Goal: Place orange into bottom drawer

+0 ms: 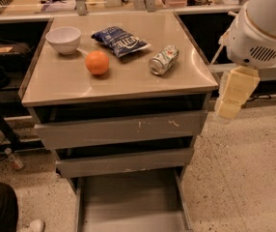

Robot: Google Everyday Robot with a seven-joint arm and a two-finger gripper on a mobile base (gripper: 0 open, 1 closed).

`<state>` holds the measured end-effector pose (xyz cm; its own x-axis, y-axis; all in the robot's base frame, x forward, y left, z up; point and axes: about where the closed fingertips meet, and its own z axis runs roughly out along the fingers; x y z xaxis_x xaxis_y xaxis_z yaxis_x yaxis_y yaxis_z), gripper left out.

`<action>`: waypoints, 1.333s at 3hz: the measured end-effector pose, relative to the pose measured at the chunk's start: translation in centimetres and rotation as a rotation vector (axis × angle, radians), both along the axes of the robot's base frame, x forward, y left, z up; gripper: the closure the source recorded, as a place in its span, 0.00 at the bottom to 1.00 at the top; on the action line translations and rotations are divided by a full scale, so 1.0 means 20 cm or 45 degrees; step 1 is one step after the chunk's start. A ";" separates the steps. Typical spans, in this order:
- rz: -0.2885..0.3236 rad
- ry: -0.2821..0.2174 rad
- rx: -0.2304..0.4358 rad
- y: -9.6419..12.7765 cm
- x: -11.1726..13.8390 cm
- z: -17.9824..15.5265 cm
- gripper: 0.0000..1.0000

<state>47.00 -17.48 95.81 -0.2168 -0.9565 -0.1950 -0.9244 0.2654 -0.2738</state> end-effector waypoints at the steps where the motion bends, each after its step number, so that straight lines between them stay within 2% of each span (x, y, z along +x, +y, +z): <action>1: -0.061 -0.045 0.106 0.07 0.05 0.00 0.00; 2: -0.113 -0.080 0.229 0.29 0.20 0.02 0.00; 3: -0.083 -0.064 0.264 0.47 0.30 0.01 0.00; 4: -0.079 -0.063 0.266 0.49 0.31 0.01 0.00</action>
Offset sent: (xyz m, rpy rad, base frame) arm 0.0696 0.1013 0.0098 0.2516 -0.0742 -0.1110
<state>53.12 -7.76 96.07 -0.2595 -0.8793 -0.3995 -0.8912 0.3773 -0.2516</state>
